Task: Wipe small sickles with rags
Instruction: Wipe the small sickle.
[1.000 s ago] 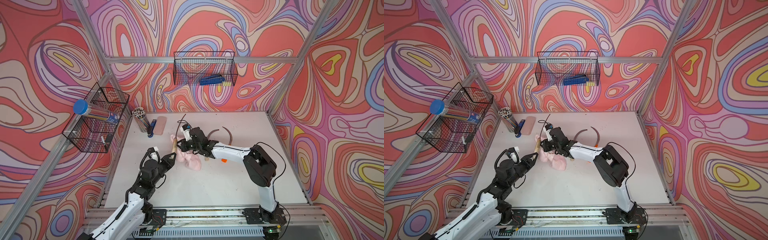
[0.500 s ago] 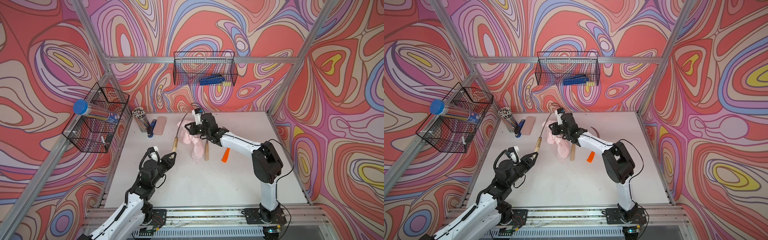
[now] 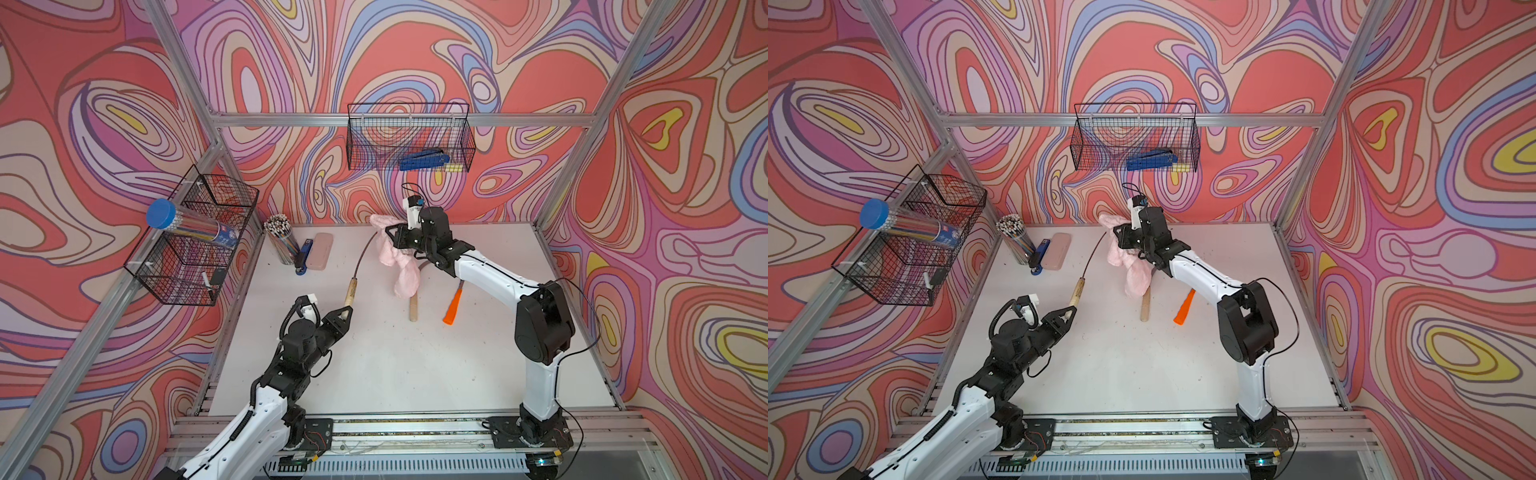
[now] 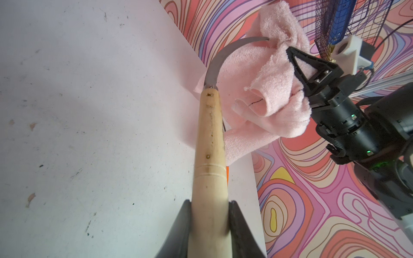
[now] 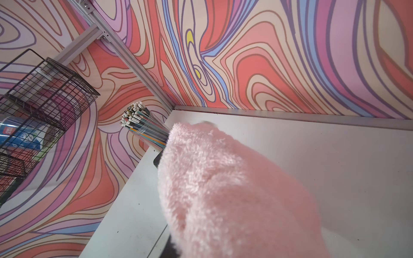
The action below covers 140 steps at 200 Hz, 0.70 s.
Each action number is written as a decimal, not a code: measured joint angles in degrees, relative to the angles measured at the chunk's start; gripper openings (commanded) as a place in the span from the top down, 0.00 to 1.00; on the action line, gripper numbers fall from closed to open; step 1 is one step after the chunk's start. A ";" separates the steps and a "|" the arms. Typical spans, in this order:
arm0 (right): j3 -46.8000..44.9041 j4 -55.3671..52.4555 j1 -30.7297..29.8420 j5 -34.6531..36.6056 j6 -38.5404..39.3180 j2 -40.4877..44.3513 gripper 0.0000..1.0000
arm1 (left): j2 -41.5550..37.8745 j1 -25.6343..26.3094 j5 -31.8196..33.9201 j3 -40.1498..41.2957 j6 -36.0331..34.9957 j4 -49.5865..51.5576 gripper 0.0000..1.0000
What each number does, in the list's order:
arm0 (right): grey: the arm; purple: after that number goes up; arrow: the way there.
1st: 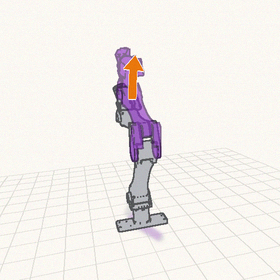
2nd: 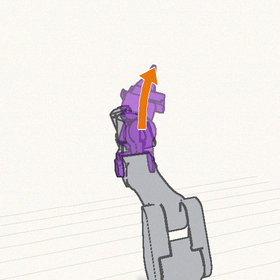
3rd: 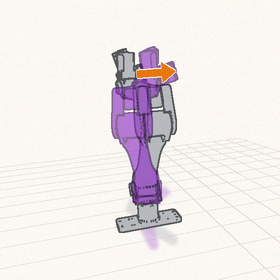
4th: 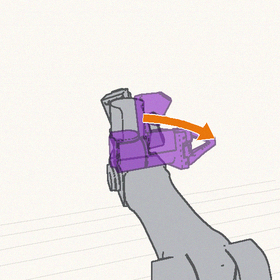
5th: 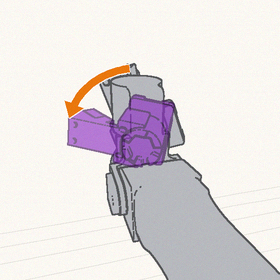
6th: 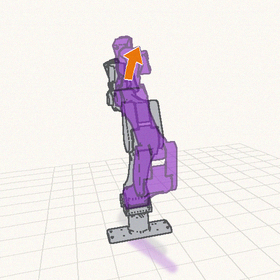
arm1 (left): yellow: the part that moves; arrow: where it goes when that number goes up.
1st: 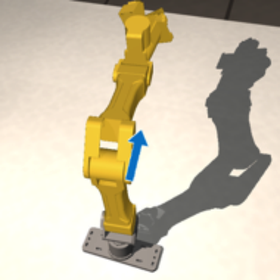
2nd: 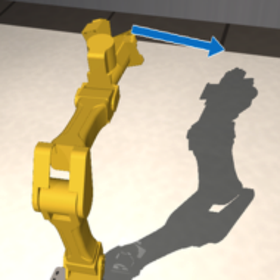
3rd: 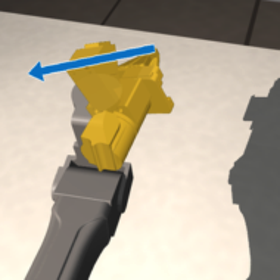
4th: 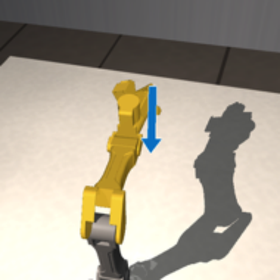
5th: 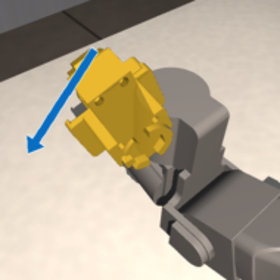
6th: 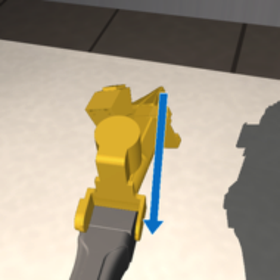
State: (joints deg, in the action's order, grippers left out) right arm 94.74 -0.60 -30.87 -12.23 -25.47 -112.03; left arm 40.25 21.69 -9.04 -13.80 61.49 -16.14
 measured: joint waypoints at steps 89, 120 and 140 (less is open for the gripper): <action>-10.71 -1.29 6.10 6.58 1.25 21.51 1.00 | -1.18 0.02 5.16 -0.59 -1.51 7.02 1.00; -14.25 -4.76 7.82 14.19 2.08 27.56 1.00 | 0.17 0.09 7.28 -3.10 -3.63 11.78 1.00; -17.35 -6.80 12.33 19.63 1.97 29.97 1.00 | 2.97 2.27 9.77 -6.05 -6.49 15.37 1.00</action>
State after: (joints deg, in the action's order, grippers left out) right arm 77.38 -7.40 -18.55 7.40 -23.51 -82.06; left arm 43.22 23.97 0.73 -19.86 55.00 -0.78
